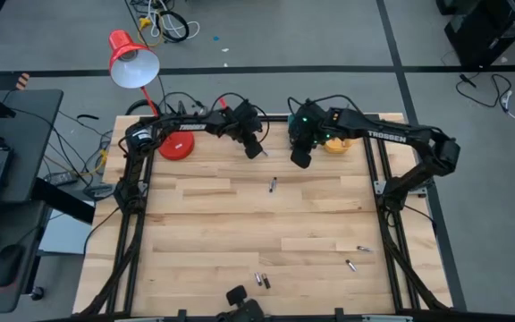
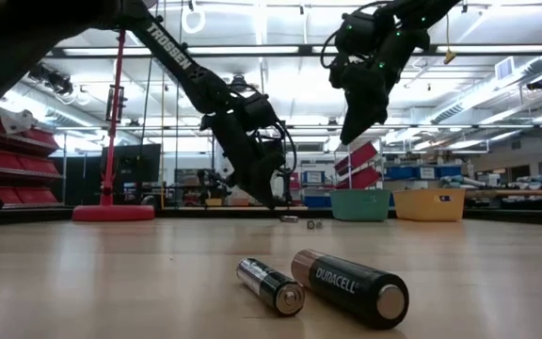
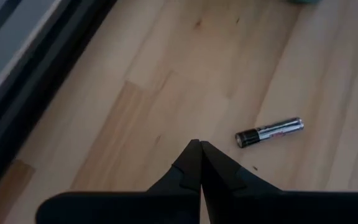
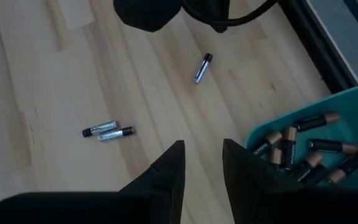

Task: Sort batteries
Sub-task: Put the silver battery into the yellow bin

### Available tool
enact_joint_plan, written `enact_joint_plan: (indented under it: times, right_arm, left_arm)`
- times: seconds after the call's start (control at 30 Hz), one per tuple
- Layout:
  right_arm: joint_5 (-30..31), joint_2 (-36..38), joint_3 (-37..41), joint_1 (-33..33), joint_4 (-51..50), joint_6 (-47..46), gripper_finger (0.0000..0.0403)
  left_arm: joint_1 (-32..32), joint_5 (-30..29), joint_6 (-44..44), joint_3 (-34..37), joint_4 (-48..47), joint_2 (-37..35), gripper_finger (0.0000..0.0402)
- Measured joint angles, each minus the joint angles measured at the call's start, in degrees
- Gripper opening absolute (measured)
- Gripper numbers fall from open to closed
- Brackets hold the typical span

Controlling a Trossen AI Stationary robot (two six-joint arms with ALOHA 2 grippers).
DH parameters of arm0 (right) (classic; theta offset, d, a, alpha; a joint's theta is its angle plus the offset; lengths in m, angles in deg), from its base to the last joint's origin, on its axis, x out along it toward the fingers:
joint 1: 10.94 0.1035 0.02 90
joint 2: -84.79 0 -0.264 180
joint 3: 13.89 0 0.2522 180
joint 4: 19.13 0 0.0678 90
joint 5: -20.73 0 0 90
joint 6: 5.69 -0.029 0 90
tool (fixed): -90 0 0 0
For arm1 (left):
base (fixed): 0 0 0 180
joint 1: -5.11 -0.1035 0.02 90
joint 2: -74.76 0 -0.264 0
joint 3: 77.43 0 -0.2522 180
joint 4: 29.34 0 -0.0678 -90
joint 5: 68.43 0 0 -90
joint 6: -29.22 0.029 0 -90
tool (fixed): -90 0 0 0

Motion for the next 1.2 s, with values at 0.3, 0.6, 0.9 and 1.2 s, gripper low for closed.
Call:
enact_joint_plan:
  times: [0.3, 0.6, 0.9, 1.2]
  right_arm:
    - [0.17, 0.02, 0.0, 0.04, -0.36, -0.33, 0.0094]
    - [0.2, 0.0, 0.0, 0.45, -0.62, -2.23, 0.0094]
    - [0.35, 0.0, 0.0, 2.68, -2.53, -2.8, 0.0094]
    - [0.36, 0.0, 0.0, 3.13, -2.53, -2.27, 0.0094]
  left_arm:
    - [1.16, -1.82, 13.25, -5.6, -9.84, 0.0, 0.0012]
    - [1.18, -0.48, 19.17, -16.17, -20.13, 9.17, 0.0012]
    - [1.29, 1.19, 19.19, -23.89, -24.55, 12.22, 0.0012]
    - [1.38, 2.14, 19.06, -23.9, -25.91, 12.35, 0.0012]
